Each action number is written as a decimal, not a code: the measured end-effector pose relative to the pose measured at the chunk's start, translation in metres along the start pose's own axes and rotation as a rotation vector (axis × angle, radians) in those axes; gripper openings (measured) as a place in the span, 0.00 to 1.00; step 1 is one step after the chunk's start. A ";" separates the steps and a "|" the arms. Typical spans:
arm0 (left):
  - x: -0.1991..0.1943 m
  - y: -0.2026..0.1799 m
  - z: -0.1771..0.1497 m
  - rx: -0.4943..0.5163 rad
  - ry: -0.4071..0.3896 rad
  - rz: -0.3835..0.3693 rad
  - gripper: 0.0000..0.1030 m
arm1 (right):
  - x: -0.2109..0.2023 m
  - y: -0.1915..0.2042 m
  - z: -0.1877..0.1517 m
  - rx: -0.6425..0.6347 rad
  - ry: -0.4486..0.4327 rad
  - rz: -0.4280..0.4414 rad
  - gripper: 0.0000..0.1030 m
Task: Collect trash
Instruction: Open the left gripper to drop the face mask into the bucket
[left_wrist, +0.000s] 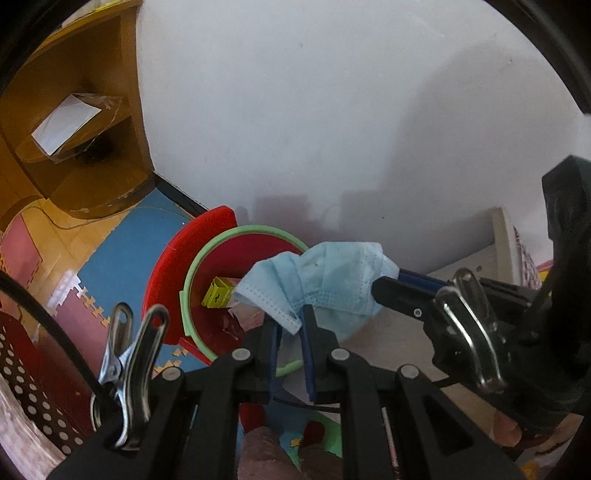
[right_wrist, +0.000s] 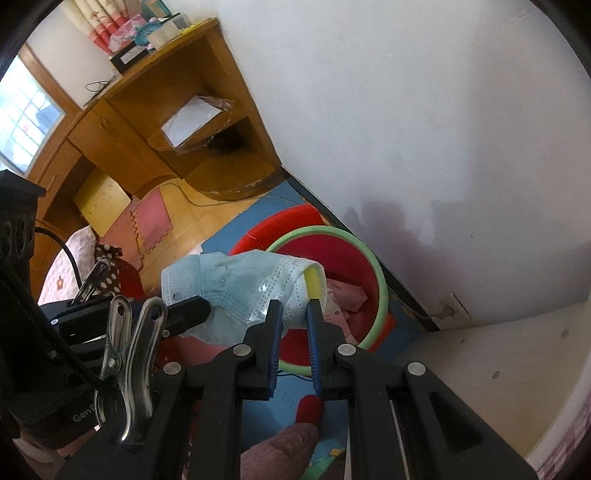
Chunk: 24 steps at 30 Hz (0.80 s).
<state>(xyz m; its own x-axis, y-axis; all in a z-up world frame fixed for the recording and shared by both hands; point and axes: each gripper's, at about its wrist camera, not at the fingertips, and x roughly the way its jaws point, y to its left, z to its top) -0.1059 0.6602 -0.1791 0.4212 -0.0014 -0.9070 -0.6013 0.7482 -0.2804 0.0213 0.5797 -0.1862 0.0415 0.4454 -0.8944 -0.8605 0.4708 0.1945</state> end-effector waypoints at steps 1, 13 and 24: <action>0.003 0.001 0.002 0.002 0.004 0.002 0.12 | 0.003 0.000 0.001 0.002 0.002 -0.003 0.14; 0.029 0.008 0.013 0.001 0.037 0.015 0.12 | 0.025 -0.009 0.013 0.030 0.028 -0.028 0.14; 0.032 0.006 0.015 -0.006 0.047 0.030 0.15 | 0.033 -0.017 0.012 0.054 0.038 -0.014 0.17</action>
<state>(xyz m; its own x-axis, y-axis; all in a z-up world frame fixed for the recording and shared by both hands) -0.0864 0.6746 -0.2050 0.3707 -0.0101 -0.9287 -0.6173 0.7444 -0.2545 0.0436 0.5956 -0.2144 0.0333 0.4092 -0.9118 -0.8311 0.5181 0.2022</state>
